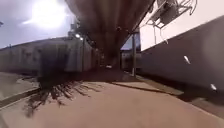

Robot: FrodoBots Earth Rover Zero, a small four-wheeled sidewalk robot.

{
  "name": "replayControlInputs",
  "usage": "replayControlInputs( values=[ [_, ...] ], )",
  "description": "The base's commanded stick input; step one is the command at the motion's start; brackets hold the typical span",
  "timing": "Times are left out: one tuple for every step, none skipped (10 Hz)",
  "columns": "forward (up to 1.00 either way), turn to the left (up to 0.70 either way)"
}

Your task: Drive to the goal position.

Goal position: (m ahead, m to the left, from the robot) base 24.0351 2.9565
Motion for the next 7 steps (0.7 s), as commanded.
replayControlInputs(
  values=[
    [0.70,0.00],
    [0.70,0.00],
    [0.70,0.00],
    [0.70,0.00],
    [0.70,0.00],
    [0.70,0.00],
    [0.70,0.00]
  ],
)
